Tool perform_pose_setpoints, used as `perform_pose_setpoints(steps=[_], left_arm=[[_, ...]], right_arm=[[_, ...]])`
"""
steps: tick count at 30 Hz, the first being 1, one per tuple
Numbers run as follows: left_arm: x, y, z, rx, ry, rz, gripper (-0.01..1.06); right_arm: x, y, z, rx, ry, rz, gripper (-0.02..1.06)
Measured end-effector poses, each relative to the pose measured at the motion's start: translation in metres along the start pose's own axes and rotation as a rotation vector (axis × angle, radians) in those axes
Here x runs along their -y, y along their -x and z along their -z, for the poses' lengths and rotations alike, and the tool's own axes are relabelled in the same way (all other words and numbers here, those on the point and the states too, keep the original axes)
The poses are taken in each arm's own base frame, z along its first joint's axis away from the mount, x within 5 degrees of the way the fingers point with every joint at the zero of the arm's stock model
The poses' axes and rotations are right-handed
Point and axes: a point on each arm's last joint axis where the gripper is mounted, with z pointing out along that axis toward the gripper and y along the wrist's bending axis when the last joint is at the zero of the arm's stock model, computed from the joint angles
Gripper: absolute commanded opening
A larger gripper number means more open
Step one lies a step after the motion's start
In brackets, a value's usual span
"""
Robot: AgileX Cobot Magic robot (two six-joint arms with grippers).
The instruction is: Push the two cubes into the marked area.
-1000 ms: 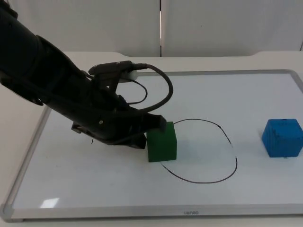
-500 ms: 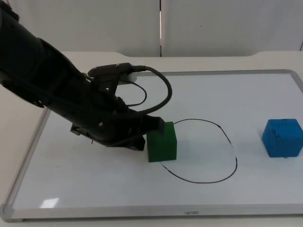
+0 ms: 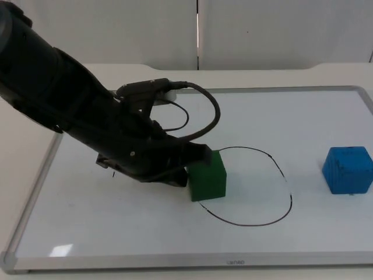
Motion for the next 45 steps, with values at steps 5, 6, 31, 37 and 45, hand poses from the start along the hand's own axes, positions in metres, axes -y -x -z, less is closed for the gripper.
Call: perform_pose_setpoints(steps=[5, 6, 31, 37, 45], left_arm=[[0.008, -0.002, -0.002, -0.005, -0.012, -0.018, 0.0], [0.01, -0.002, -0.002, -0.005, -0.014, -0.022, 0.0], [0.018, 0.014, -0.001, 0.046, -0.044, -0.051, 0.0], [0.015, 0.015, 0.0, 0.051, -0.011, -0.105, 0.0], [-0.004, 0.047, 0.054, 0.214, 0.026, -0.091, 0.0]], right_arm=[[0.0, 0.0, 0.0, 0.0, 0.0, 0.0, 1.05], [0.0, 0.0, 0.0, 0.0, 0.0, 0.0, 1.05], [0.0, 0.0, 0.0, 0.0, 0.0, 0.002, 1.05], [0.0, 0.0, 0.0, 0.0, 0.0, 0.002, 1.05], [0.0, 0.0, 0.0, 0.0, 0.0, 0.002, 1.05]])
